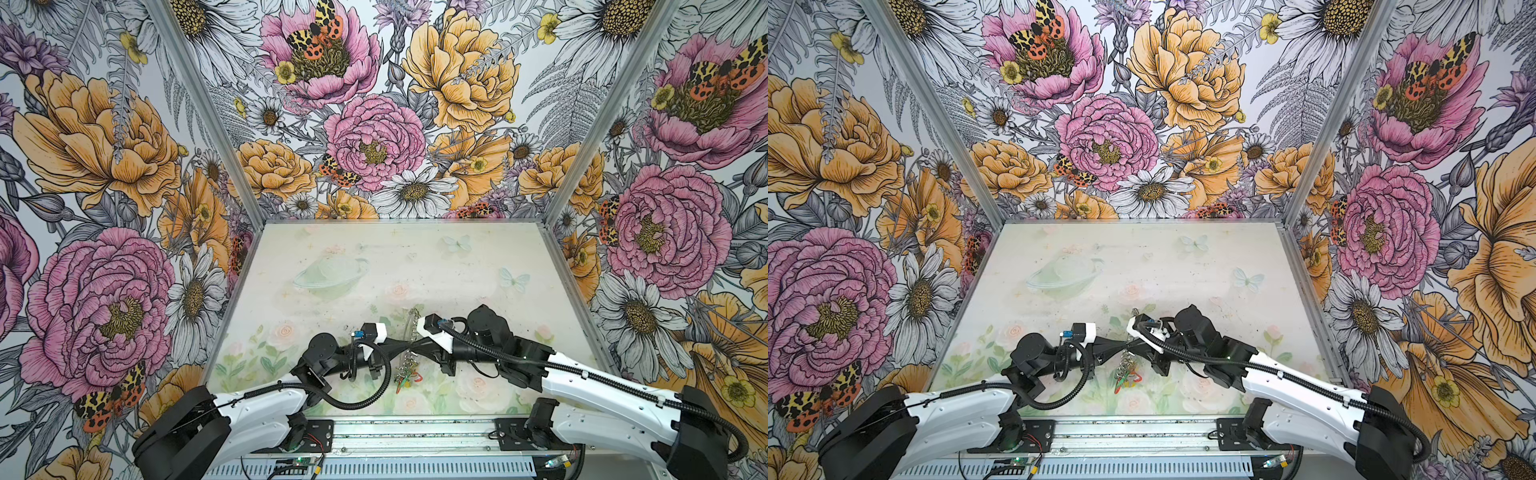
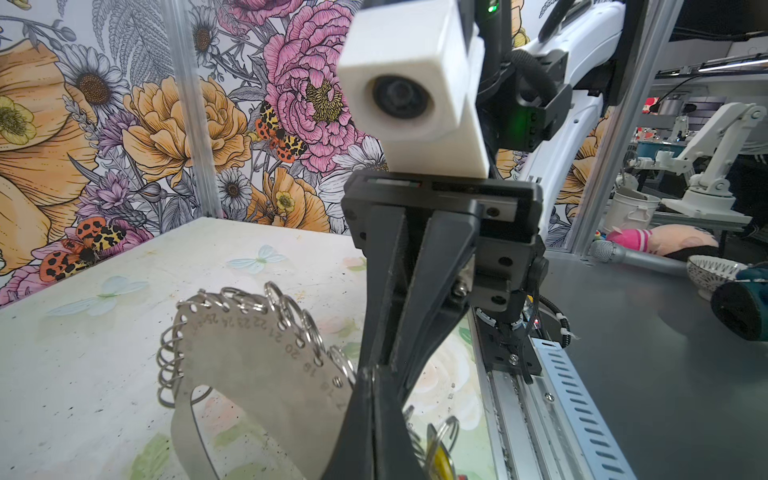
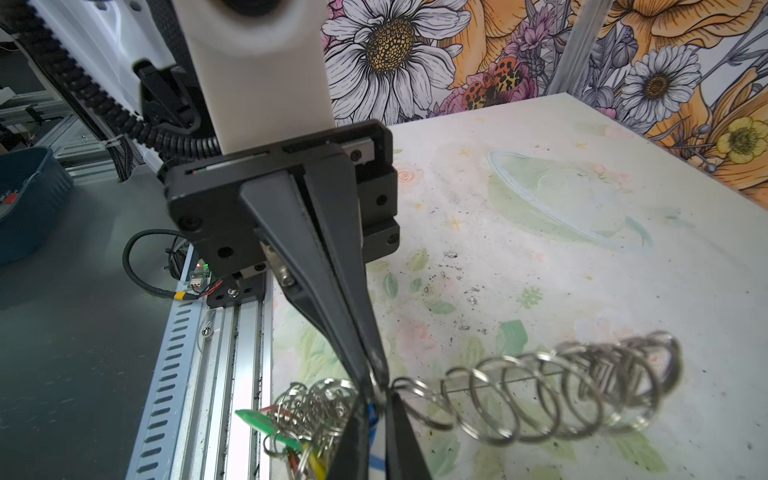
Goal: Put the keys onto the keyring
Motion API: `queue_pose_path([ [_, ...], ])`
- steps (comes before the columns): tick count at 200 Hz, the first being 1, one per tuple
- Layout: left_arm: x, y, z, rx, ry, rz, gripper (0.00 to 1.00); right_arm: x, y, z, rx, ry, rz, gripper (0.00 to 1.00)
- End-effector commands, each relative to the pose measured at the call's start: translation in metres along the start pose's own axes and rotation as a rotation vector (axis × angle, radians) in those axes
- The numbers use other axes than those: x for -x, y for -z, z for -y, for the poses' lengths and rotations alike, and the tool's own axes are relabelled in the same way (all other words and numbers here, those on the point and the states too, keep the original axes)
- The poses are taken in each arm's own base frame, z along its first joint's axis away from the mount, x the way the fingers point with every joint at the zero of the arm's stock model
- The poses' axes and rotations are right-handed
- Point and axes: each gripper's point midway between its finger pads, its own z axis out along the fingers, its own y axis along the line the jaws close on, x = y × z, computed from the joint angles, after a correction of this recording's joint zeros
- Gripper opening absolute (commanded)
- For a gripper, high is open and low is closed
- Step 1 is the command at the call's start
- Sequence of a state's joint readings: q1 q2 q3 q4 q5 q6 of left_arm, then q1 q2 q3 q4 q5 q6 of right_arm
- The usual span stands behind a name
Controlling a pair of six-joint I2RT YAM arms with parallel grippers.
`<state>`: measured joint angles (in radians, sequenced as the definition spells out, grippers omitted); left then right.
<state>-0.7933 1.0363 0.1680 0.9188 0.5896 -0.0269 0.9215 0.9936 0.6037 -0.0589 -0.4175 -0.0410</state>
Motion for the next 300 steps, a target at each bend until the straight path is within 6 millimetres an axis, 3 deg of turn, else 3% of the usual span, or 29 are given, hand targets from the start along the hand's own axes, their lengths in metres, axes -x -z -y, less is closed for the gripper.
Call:
queue_pose_path([
  [1, 0.016, 0.001, 0.007, -0.035, -0.042, 0.06, 0.0, 0.008, -0.001, -0.005, 0.024, 0.019, 0.033, 0.03],
  [47, 0.0, -0.003, 0.008, -0.042, -0.036, -0.007, 0.0, 0.014, 0.001, -0.006, 0.024, 0.03, 0.051, 0.0],
  [55, -0.001, -0.004, 0.008, -0.044, -0.036, -0.012, 0.0, 0.014, 0.002, -0.007, 0.028, 0.031, 0.054, 0.04],
  [86, -0.001, -0.005, 0.014, -0.08, -0.027, -0.011, 0.0, 0.017, 0.003, -0.01, 0.046, 0.038, 0.074, 0.1],
  [133, 0.001, -0.008, 0.018, -0.114, -0.013, -0.001, 0.0, 0.016, 0.0, -0.015, 0.07, 0.042, 0.064, 0.1],
  [179, -0.004, -0.011, 0.019, -0.132, 0.005, -0.023, 0.0, 0.018, 0.001, -0.011, 0.045, 0.049, 0.063, 0.0],
  [211, -0.02, -0.012, 0.013, -0.109, 0.006, -0.098, 0.0, 0.015, 0.003, -0.003, -0.007, 0.046, 0.032, 0.0],
  [230, -0.027, -0.011, 0.007, -0.071, -0.005, -0.143, 0.15, 0.01, 0.004, 0.0, -0.027, 0.045, -0.008, 0.0],
  [246, -0.033, -0.007, 0.002, -0.034, -0.024, -0.184, 0.22, 0.002, 0.004, 0.003, -0.038, 0.04, -0.062, 0.0],
  [272, -0.036, -0.002, -0.003, 0.002, -0.062, -0.212, 0.29, -0.008, 0.005, 0.007, -0.061, 0.047, -0.154, 0.0],
  [300, -0.042, -0.006, -0.006, -0.005, -0.065, -0.253, 0.28, -0.01, 0.002, 0.007, -0.063, 0.062, -0.226, 0.0],
])
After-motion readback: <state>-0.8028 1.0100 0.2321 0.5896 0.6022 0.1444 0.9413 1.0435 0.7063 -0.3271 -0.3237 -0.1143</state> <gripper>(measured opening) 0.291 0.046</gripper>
